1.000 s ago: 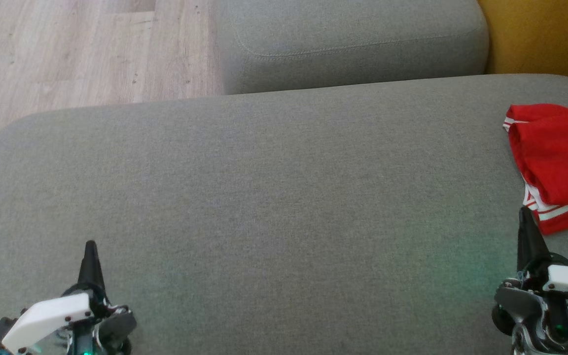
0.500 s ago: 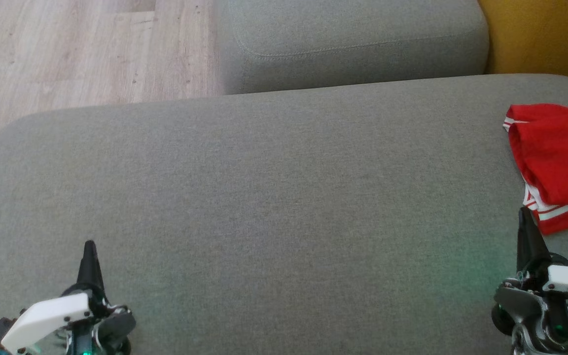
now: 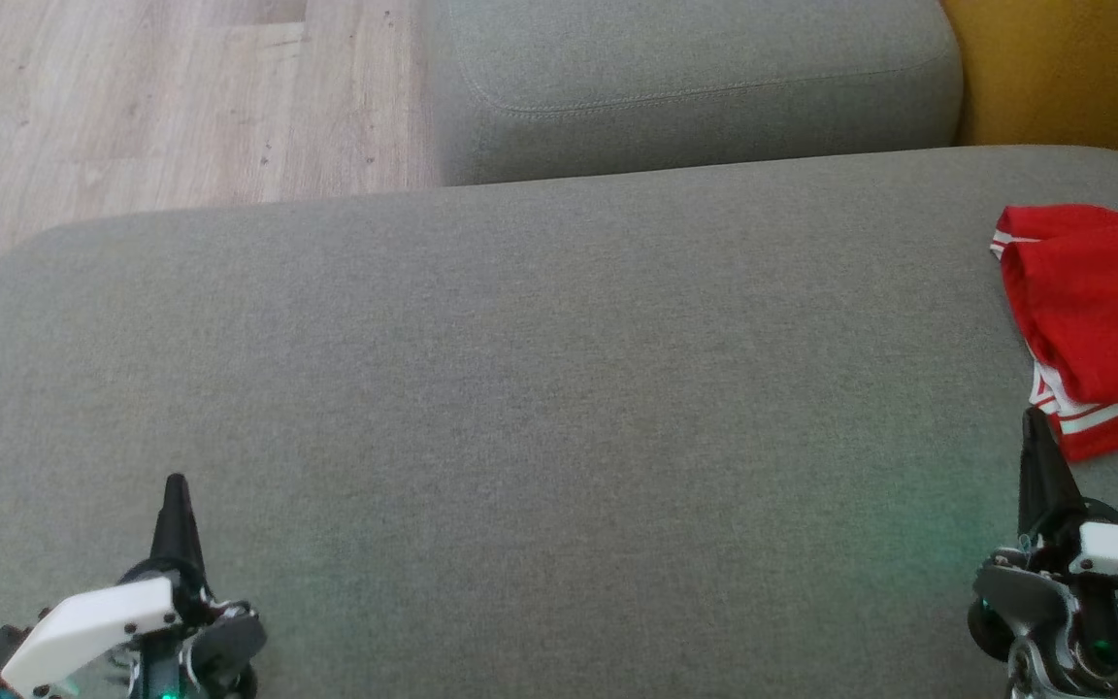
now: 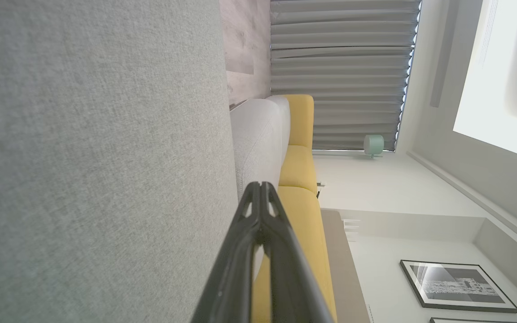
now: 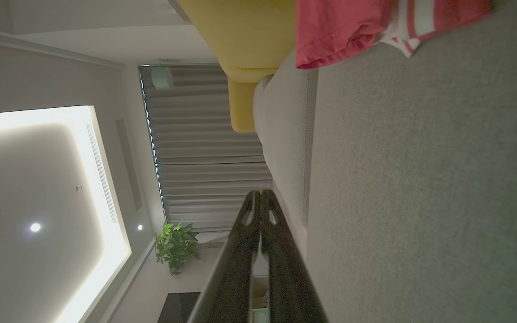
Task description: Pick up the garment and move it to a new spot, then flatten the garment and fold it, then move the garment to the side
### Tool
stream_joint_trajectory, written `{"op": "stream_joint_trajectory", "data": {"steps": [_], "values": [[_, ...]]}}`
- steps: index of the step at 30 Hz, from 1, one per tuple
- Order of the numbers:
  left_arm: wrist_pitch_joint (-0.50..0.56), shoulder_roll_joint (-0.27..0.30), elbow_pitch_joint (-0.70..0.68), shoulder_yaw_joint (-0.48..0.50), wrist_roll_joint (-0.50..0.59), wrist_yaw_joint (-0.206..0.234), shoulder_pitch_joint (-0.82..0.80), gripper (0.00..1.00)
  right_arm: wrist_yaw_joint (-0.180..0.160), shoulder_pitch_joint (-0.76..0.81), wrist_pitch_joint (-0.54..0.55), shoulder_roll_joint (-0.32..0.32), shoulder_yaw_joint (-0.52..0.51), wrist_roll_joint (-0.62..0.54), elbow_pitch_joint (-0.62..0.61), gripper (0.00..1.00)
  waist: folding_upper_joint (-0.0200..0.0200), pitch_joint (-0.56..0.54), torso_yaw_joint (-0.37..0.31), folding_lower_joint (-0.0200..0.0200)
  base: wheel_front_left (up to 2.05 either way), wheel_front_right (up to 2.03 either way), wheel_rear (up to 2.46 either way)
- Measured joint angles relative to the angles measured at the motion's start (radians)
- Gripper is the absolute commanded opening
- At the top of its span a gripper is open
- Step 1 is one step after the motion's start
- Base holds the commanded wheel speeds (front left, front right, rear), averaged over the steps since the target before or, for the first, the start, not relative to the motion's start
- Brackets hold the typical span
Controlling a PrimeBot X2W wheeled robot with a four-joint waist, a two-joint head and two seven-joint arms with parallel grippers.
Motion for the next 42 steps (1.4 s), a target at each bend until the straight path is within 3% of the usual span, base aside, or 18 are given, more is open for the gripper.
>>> {"op": "stream_joint_trajectory", "data": {"steps": [42], "values": [[0.009, -0.007, 0.000, 0.013, 0.004, 0.000, 0.000, 0.00, 0.000, 0.000, 0.009, 0.009, -0.010, 0.000, 0.000, 0.00, 0.0000, 0.000, 0.000, 0.0000, 0.00, 0.00, 0.00]]}}
